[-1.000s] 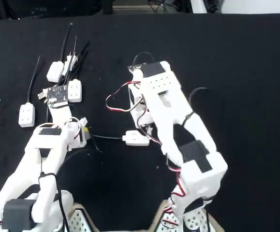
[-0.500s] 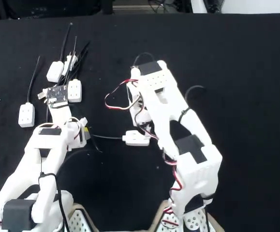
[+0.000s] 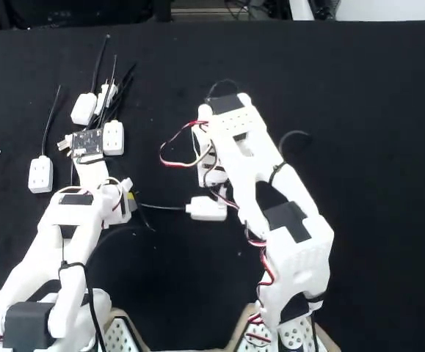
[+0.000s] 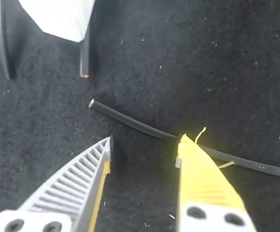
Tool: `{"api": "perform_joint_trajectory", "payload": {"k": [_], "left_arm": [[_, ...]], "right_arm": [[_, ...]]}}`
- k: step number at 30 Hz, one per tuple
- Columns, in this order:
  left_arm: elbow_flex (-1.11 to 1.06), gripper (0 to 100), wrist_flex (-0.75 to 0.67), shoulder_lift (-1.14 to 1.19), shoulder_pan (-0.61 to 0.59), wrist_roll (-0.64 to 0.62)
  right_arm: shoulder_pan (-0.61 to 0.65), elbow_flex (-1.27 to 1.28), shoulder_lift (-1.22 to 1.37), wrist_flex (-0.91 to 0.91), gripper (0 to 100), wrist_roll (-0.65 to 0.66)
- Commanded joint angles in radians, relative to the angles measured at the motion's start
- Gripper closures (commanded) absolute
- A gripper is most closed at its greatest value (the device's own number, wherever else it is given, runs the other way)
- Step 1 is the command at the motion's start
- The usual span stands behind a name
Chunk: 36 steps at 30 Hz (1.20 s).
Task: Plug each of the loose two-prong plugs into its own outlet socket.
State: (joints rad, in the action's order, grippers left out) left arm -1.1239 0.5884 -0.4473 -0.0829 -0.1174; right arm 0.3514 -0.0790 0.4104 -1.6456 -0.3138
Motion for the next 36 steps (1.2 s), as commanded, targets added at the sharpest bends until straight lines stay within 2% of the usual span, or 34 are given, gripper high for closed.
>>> {"api": "perform_joint_trajectory", "payload": {"k": [1,8,12,19,24,31,36], "left_arm": [[0.004,78,-0.015,-0.017,-0.004,-0.009],[0.004,78,-0.015,-0.017,-0.004,-0.009],[0.004,78,-0.015,-0.017,-0.004,-0.009],[0.004,78,-0.015,-0.017,-0.004,-0.009],[0.004,78,-0.015,-0.017,-0.004,-0.009],[0.004,78,-0.012,-0.017,-0.004,-0.009],[0.004,78,-0.012,-0.017,-0.004,-0.009]], "right_arm": [[-0.012,0.15,-0.11,0.184,98.7,-0.052],[-0.003,0.433,-0.323,0.425,98.6,-0.035],[0.0,0.412,-0.271,0.405,98.5,0.029],[0.008,0.259,-0.145,0.301,94.5,0.034],[0.092,0.246,-0.153,0.284,98.2,0.035],[0.129,0.249,-0.268,0.288,82.8,0.041],[0.133,0.231,-0.367,0.287,74.8,0.207]]}}
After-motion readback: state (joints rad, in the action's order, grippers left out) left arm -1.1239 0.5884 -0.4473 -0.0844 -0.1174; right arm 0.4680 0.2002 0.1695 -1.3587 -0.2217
